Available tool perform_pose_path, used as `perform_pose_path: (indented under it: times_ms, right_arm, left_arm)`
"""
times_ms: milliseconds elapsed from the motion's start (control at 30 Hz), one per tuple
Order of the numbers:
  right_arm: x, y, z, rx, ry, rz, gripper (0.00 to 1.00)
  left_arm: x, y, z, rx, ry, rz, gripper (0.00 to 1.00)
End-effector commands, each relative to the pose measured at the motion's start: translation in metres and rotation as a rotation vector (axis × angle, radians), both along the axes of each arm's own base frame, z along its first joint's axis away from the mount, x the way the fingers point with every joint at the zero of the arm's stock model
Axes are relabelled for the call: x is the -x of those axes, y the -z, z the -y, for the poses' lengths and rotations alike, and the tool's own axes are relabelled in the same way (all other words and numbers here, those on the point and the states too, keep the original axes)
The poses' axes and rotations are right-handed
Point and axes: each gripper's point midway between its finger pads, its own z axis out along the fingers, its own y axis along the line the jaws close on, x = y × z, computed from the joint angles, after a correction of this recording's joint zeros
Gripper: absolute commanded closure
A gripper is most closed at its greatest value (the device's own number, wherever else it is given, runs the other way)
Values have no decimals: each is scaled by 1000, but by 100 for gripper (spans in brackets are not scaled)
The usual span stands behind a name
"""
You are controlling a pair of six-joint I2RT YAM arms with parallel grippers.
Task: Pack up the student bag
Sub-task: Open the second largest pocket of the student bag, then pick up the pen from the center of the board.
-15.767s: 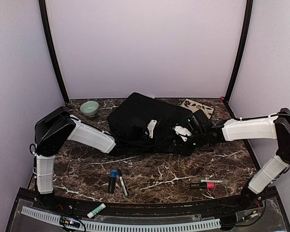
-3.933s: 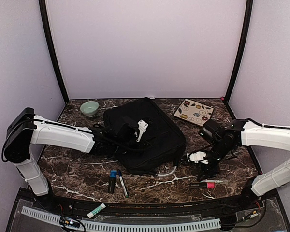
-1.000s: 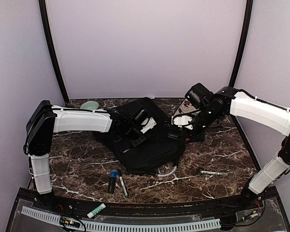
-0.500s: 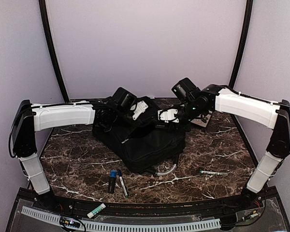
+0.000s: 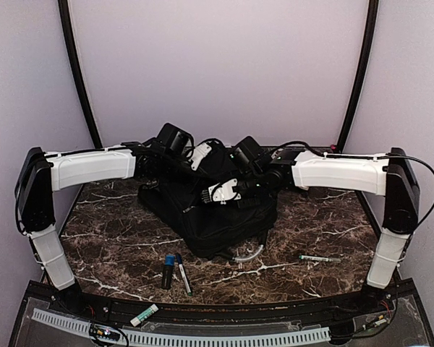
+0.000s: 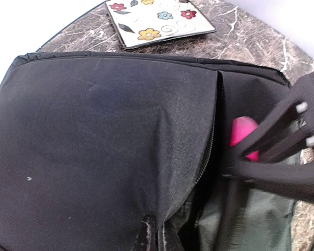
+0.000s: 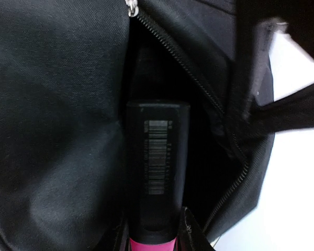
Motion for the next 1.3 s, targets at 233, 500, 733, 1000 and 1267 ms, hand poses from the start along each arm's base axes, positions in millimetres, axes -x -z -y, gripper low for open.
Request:
perform_pose_path:
  times_ms: [233,500,733,1000,1267]
  right_arm:
    - [-54,0,-27,-86,29,338,85]
    - [-63,-31,-32,-199,135,323,53]
    - [-42,-47,-10,-216,182,206,51]
    - [40,-38,53,-164,192,-143,52]
    - [73,0,175,-99,400,-324,51]
  left_arm:
    - [-3,-103,11,316,60,115,100]
    - [-6,-100,8,333,59,108,100]
    - [-12,-97,6,350,41,99,100]
    - [-15,-102,-1,335,40,108,100]
    - [-10,-97,-8,334,43,159,100]
